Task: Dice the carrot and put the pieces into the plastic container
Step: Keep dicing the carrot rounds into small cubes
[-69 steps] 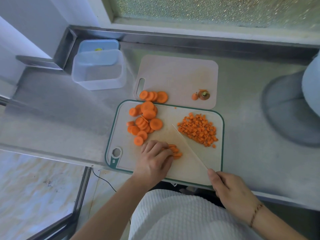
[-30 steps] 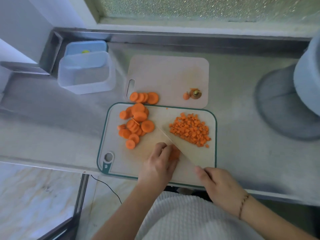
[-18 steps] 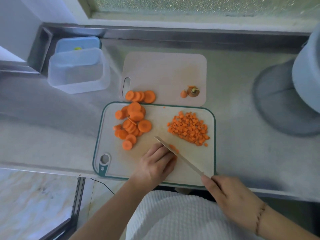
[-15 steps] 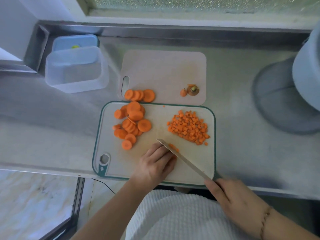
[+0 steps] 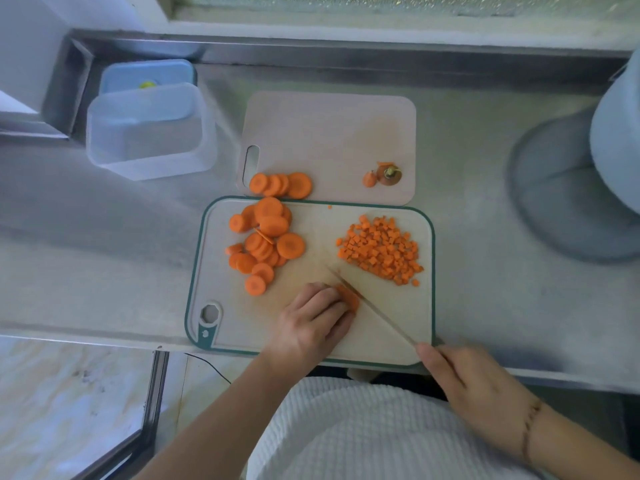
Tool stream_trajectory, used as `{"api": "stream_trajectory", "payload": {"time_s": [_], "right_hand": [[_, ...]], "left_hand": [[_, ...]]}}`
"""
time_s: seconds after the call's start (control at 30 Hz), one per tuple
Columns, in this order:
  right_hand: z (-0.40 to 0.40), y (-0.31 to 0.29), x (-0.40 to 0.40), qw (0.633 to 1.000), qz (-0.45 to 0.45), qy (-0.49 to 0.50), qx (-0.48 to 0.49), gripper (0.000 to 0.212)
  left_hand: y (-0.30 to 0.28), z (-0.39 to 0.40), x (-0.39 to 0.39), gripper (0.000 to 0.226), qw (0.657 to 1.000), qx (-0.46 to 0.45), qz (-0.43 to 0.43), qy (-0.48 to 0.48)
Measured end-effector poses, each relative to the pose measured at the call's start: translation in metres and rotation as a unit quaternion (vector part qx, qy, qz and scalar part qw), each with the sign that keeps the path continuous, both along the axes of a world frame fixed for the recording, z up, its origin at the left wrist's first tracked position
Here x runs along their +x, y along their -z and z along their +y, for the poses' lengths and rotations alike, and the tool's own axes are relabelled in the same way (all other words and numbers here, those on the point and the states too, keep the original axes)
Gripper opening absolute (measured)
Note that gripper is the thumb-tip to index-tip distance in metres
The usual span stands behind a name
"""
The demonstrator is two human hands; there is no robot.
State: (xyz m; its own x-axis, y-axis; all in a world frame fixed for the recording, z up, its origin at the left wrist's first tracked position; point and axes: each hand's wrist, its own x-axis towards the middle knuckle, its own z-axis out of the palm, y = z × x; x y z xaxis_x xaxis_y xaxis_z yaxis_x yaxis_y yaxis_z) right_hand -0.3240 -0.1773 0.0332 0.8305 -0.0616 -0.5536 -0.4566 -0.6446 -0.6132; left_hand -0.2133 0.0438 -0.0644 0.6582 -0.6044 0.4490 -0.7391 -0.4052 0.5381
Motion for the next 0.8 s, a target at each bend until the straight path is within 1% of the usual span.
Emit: {"api": "stream_trajectory", "payload": {"time_s": [0.07, 0.2, 0.33, 0.43, 0.5, 0.6, 0.73, 0.8], "right_hand": [[-0.001, -0.003, -0.009, 1.000, 0.005, -0.006, -0.002, 0.073], [-0.001, -0.004, -0.014, 0.999, 0.029, -0.016, -0.010, 0.073], [0.010, -0.001, -0.001, 0.997, 0.045, -0.051, -0.041, 0.066], [0.025, 0.001, 0.013, 0.995, 0.036, -0.065, -0.070, 0.061], [0.031, 0.004, 0.020, 0.997, 0.016, -0.055, -0.049, 0.058], [0.025, 0.008, 0.022, 0.999, -0.005, -0.029, -0.013, 0.061], [0.007, 0.001, 0.004, 1.000, 0.009, 0.010, 0.010, 0.059], [0.006, -0.007, -0.003, 1.000, 0.010, 0.008, 0.013, 0.058]], "left_hand": [[0.001, 0.000, 0.000, 0.006, 1.000, 0.000, 0.002, -0.001], [0.002, 0.002, -0.001, 0.007, 1.000, 0.003, 0.002, 0.003], [0.002, 0.000, -0.001, 0.008, 1.000, 0.000, -0.002, 0.000], [0.001, 0.000, -0.001, 0.008, 1.000, -0.003, -0.006, -0.001], [0.000, 0.000, -0.001, 0.008, 1.000, -0.002, -0.010, 0.003], [-0.001, 0.002, -0.001, 0.007, 1.000, 0.017, -0.020, -0.001], [0.001, 0.007, -0.008, 0.011, 0.999, 0.031, -0.014, -0.020], [0.000, 0.007, -0.014, 0.011, 0.999, 0.027, -0.007, -0.029]]}}
